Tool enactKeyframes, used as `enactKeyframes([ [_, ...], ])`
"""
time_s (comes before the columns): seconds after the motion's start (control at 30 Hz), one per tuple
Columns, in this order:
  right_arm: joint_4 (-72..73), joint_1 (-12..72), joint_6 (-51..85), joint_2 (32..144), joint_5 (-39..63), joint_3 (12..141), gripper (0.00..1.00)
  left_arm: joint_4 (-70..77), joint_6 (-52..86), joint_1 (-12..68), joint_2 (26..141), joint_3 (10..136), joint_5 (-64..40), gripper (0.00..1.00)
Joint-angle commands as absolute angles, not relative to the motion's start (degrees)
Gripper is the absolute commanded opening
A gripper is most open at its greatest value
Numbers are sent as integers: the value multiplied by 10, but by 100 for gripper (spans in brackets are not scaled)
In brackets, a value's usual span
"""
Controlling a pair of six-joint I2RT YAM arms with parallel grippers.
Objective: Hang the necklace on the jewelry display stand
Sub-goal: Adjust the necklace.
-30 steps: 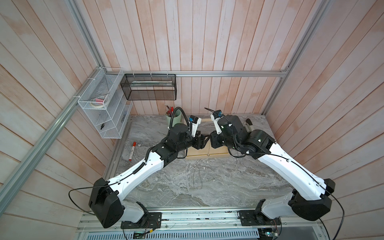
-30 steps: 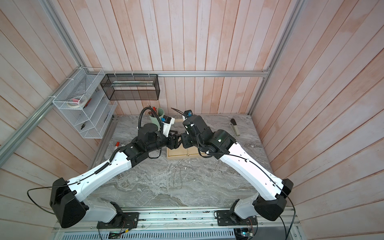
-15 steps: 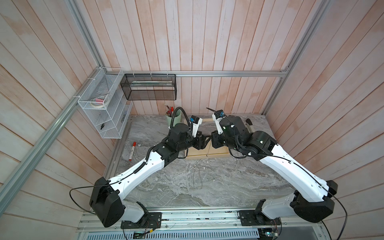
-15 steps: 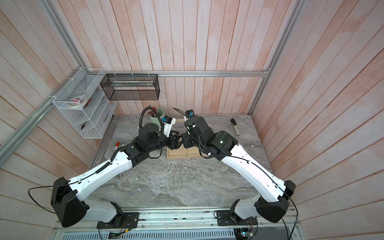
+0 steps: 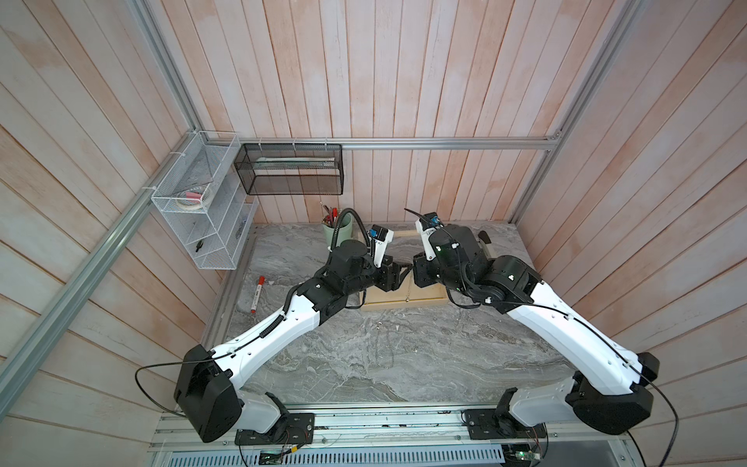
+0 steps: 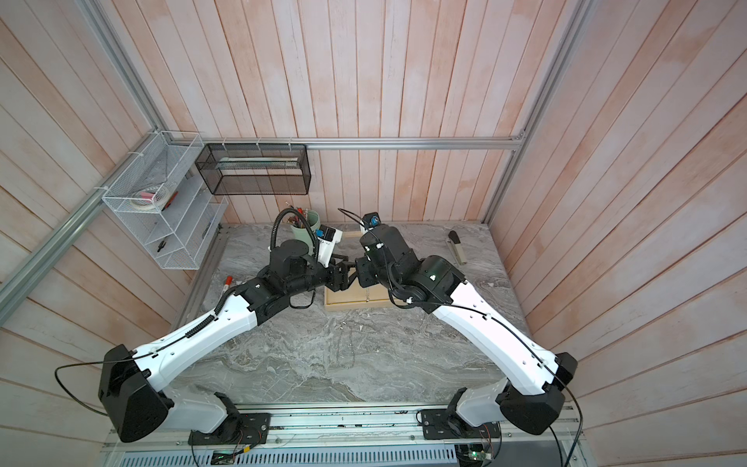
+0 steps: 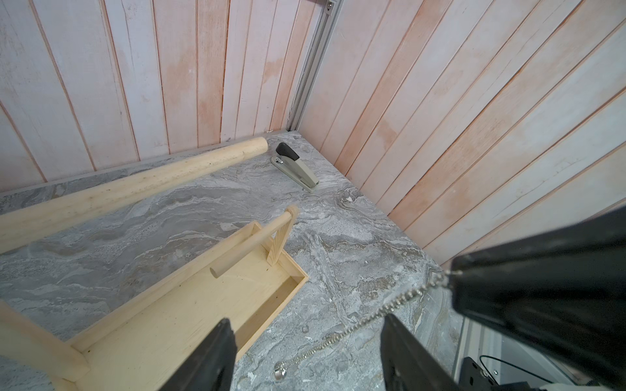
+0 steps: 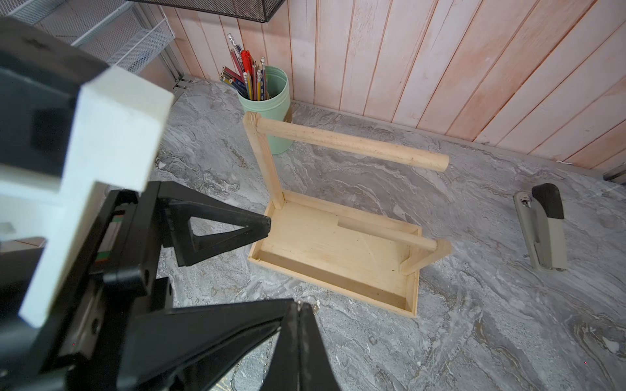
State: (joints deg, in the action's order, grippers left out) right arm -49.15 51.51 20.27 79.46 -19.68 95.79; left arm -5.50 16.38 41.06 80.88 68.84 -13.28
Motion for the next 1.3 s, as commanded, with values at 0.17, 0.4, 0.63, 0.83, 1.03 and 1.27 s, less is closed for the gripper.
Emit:
enactKeyframes([
  [0.17, -470, 516, 199, 780, -206, 932, 0, -42, 166, 420, 804, 686, -149, 70],
  [0.4, -470, 516, 200, 777, -202, 942, 0, -47, 161, 420, 810, 693, -131, 70],
  [0.63, -475, 516, 202, 774, -204, 945, 0, -50, 156, 420, 808, 693, -127, 70],
  [0.83, -469, 516, 200, 775, -194, 949, 0, -50, 155, 420, 817, 702, -127, 70],
  [1.03, -468, 516, 200, 775, -185, 952, 0, -49, 152, 420, 829, 711, -129, 70],
  [1.27, -467, 516, 201, 771, -184, 953, 0, -51, 150, 421, 838, 716, -121, 70],
])
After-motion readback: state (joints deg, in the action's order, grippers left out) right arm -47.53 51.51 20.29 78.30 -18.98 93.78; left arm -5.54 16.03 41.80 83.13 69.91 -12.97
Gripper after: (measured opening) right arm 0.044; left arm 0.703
